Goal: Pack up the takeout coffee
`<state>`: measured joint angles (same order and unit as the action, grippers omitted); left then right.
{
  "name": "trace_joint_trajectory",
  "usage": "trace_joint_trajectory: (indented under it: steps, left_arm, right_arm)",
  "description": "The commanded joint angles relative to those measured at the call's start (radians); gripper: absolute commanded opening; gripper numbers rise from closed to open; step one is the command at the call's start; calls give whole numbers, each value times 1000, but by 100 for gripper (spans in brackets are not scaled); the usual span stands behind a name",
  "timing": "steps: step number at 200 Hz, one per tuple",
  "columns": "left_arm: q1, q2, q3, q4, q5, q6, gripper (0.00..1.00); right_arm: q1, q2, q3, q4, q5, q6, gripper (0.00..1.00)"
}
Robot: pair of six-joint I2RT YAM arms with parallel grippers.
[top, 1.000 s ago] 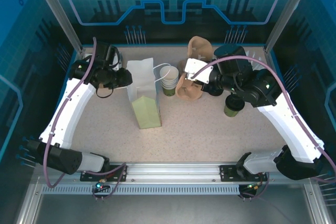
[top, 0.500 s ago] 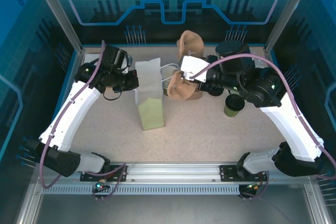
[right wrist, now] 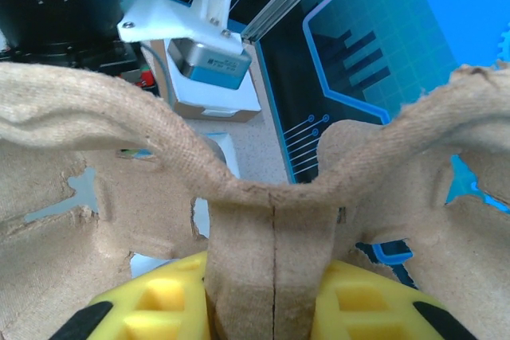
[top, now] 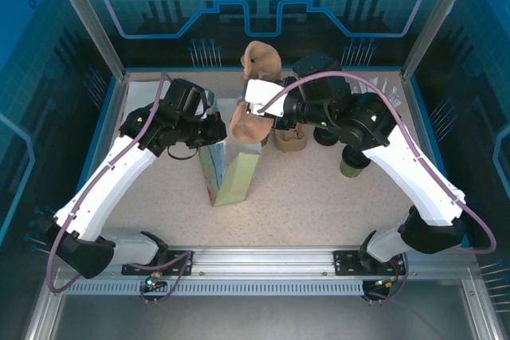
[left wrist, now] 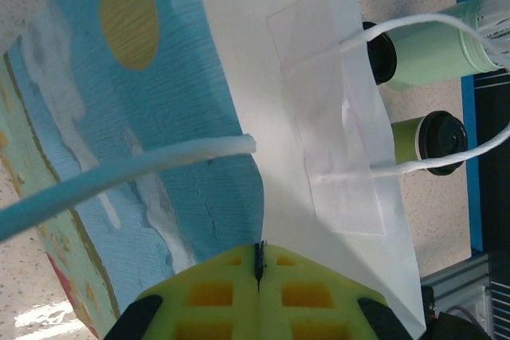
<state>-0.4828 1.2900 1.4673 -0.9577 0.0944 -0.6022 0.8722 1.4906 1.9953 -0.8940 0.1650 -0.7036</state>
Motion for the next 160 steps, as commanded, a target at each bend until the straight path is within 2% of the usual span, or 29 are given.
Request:
trace_joint_trajectory:
  steps: [1, 20, 47, 62, 73, 93, 120, 145, 160]
  left_arm:
    - [-6, -50, -42, 62, 35, -46, 0]
    - [-5, -81, -63, 86, 44, -53, 0]
    - [10, -120, -58, 27, 5, -35, 0]
    - [30, -146, -90, 20, 12, -40, 11]
    - [46, -166, -124, 22, 19, -46, 24]
    - [80, -207, -169, 20, 21, -47, 28]
    - [120, -233, -170, -5, 29, -33, 42]
    - [133, -243, -148, -14, 66, -24, 58]
    - [139, -247, -129, -23, 77, -22, 63]
  right_arm:
    - [16, 22, -49, 75, 44, -34, 25]
    - [16, 26, -74, 95, 47, -39, 25]
    - [15, 39, -65, 93, 15, -37, 25]
    - [20, 49, -52, 90, 3, -39, 25]
    - [23, 60, -41, 87, 2, -45, 25]
    - [25, 75, -24, 84, -2, -54, 25]
    - [29, 98, 9, 69, -6, -58, 25]
    - [40, 123, 49, 55, -6, -62, 26]
    - [49, 140, 75, 46, 2, -68, 25]
